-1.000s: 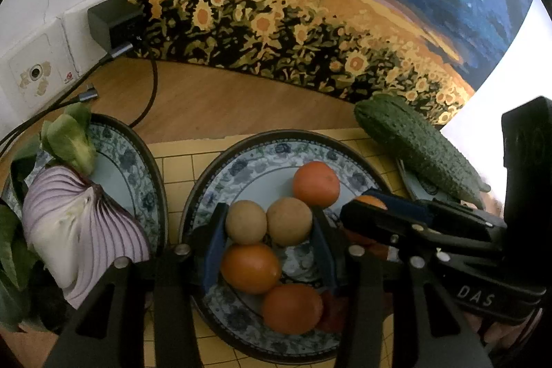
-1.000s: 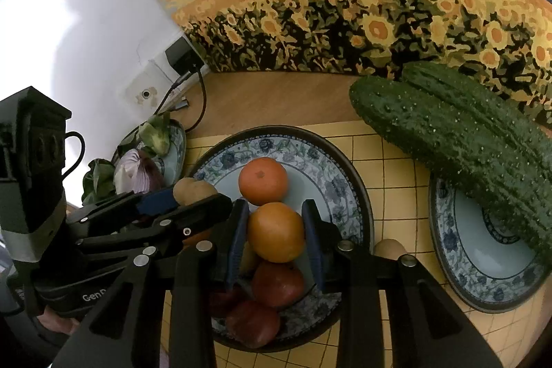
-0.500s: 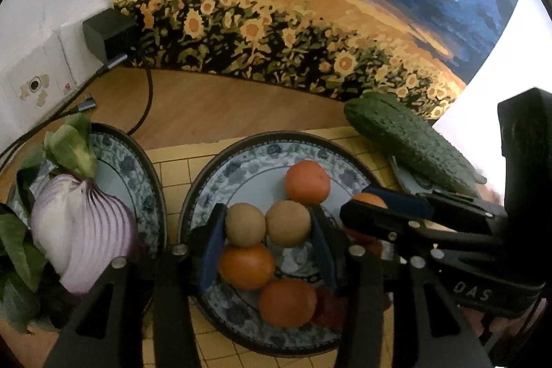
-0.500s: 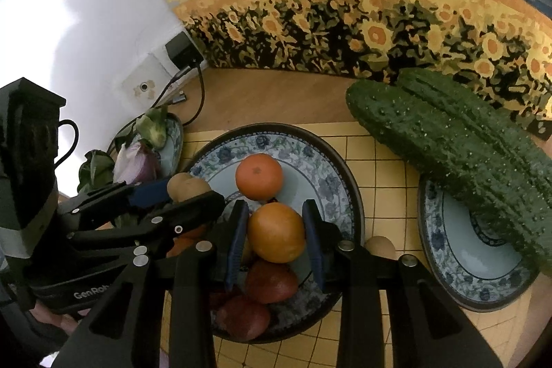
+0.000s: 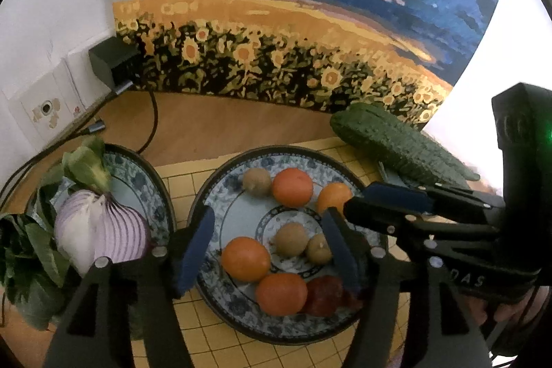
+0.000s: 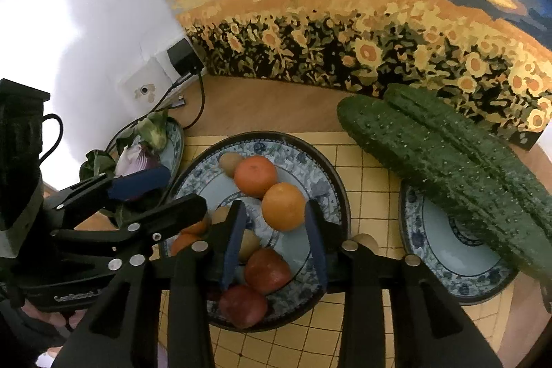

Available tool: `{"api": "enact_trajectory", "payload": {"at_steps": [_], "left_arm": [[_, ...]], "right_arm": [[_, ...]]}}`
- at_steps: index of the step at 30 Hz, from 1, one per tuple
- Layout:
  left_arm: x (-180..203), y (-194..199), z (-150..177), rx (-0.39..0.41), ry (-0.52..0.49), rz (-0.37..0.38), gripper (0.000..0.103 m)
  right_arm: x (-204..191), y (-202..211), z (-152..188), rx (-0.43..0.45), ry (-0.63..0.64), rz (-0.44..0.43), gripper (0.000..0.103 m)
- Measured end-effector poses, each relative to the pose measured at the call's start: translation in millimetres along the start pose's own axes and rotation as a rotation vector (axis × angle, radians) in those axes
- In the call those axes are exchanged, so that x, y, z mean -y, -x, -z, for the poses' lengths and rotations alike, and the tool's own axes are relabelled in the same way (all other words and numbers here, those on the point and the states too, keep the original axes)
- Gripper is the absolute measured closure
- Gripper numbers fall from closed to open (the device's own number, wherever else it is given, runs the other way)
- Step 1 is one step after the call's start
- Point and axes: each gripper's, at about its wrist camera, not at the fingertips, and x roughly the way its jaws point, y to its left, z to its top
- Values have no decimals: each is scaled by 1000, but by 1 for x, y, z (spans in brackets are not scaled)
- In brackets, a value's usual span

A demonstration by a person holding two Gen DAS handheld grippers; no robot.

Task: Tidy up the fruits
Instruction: 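Lower the kiwis and orange onto the blue-and-white plate and open both tools, then withdraw both open tools from the plate toward the red apple on the towel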

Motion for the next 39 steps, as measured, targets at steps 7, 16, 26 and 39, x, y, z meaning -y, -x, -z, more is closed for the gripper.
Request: {"api": "enact_trajectory", "payload": {"at_steps": [7, 16, 26, 39], "left_arm": [[5, 11, -2, 25, -5, 5, 29], [12, 22, 7, 27, -30, -8, 25], [16, 41, 22, 12, -12, -39, 13], [29, 70, 65, 46, -22, 3, 4]], "right_arm": [[-1, 13, -2, 32, -6, 2, 59], [-5, 31, -1, 70, 10, -1, 58], [-9, 57, 10, 117, -14, -33, 24], [-20, 83, 52, 119, -36, -55, 14]]}}
